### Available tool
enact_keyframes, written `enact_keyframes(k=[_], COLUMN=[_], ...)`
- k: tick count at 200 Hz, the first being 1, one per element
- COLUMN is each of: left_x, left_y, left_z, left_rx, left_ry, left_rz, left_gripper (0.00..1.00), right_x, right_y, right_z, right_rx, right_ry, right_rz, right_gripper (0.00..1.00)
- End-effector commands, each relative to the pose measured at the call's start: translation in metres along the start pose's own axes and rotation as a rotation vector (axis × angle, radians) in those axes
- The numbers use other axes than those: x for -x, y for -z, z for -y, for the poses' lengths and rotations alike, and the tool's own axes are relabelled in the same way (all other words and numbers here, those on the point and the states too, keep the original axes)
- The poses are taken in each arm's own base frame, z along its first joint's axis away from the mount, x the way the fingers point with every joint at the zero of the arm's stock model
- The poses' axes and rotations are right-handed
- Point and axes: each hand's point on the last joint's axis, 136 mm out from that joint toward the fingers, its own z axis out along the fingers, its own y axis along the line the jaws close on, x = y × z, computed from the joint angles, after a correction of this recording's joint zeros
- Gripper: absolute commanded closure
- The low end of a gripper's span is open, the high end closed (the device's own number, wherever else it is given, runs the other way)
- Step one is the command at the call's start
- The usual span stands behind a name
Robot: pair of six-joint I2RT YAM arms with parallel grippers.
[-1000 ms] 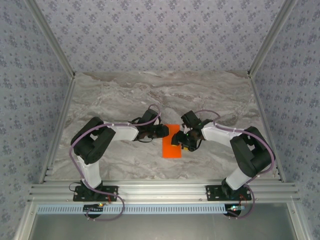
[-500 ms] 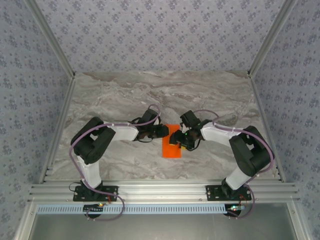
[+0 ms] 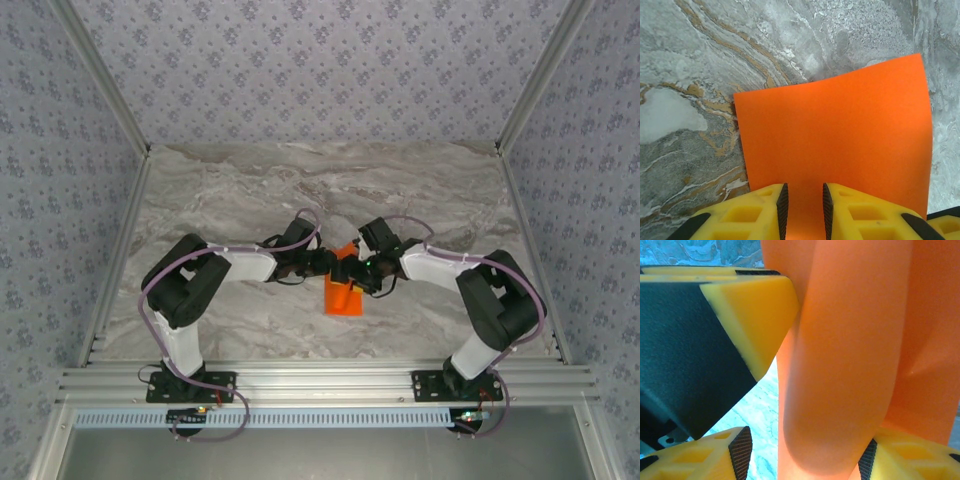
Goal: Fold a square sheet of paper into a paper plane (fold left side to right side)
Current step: Fold the triangle a second time at the center of the table.
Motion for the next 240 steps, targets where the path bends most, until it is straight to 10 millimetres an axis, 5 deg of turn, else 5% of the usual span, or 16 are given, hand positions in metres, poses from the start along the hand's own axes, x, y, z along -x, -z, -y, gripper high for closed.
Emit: enact_keyframes(k=[1,77,160,201,240], left_x=[-0.019,-0.007,0.017,-0.019,-0.072], left_y=[0.001,0.014,0.080,0.114,0.119], left_z=[-0.005,0.015,0.039,0.056,0.078], left_rx=[0.004,-0.057,-0.105,-0.144,-0.115], left_ry=[0.018,-0.023,-0.180,-0.391,-0.637], left_rz=[-0.063,-0.018,0.161,0.181,0.090], left_gripper=[0.73,0.69,0.47,0.41,0.36], right_x=[0.010,0.020,0.020,0.027,0.036], right_y=[0.012,0.020,0.024,0.027,0.031], right_z=[-0.007,-0.007,0.013,0.012,0.005], right_rx=[0.072,0.173,0.121,0.132,0.147], right_ry=[0.034,0.032,-0.059,-0.075,-0.079], right_rz=[0.029,0.036,0.028,0.021,0.016], right_gripper=[0.40,0.41,0.51,0.59,0.63])
